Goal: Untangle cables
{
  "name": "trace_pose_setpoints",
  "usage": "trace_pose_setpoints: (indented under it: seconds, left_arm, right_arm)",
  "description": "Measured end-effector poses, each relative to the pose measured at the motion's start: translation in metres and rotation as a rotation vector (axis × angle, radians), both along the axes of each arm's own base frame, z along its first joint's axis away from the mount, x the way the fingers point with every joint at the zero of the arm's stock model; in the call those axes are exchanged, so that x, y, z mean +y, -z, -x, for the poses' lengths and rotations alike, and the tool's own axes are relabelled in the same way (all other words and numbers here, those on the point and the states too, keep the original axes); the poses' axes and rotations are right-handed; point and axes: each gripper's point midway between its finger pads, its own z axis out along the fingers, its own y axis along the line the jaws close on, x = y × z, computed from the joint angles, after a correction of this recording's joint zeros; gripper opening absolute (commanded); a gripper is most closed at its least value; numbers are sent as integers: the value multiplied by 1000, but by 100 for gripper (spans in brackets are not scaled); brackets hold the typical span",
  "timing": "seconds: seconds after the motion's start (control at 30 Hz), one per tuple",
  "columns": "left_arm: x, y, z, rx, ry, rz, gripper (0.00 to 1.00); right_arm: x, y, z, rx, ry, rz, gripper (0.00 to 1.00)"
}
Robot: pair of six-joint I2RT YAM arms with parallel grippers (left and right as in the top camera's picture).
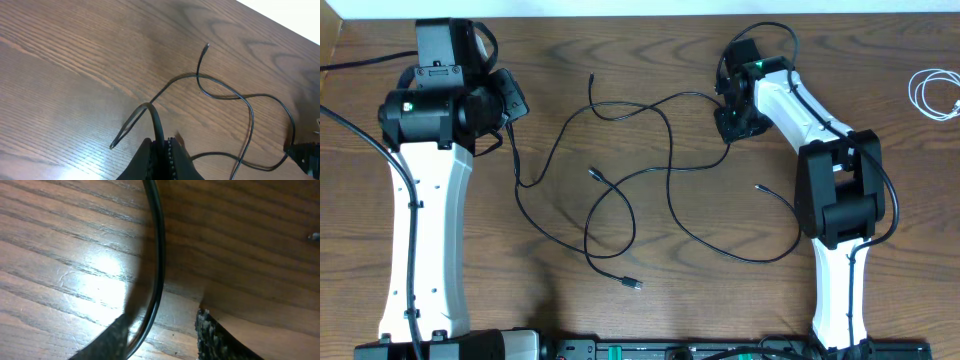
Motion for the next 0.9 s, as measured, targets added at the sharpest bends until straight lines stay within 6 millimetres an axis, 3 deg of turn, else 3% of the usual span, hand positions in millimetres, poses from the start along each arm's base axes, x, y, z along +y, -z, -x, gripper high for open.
trace_pose_setpoints:
  seconds: [0.07, 0.17, 0.43, 0.57, 0.7, 0.8, 0.9]
  left_arm:
    - [0, 0, 0, 0, 0, 0, 7]
    - [0, 0, 0, 0, 0, 0, 8]
    - [0, 0, 0, 0, 1, 1, 7]
    - [-1, 0, 0, -1, 4, 7, 7]
    - [-2, 0, 0, -1, 7, 10, 7]
    - [-3, 0, 0, 0, 9, 13, 8]
    - [-3, 0, 0, -1, 9, 13, 7]
  right_arm:
    - [0, 0, 0, -1, -3, 1, 26]
    - [0, 0, 0, -1, -12, -1, 1]
    - [1, -1, 7, 37, -9, -30, 1]
    - [-1, -13, 13, 99, 21, -131, 1]
    - [-22, -58, -7, 47, 69, -261, 1]
    - [-57, -120, -17, -47, 120, -329, 1]
    - [-95, -187, -14, -173, 165, -349, 1]
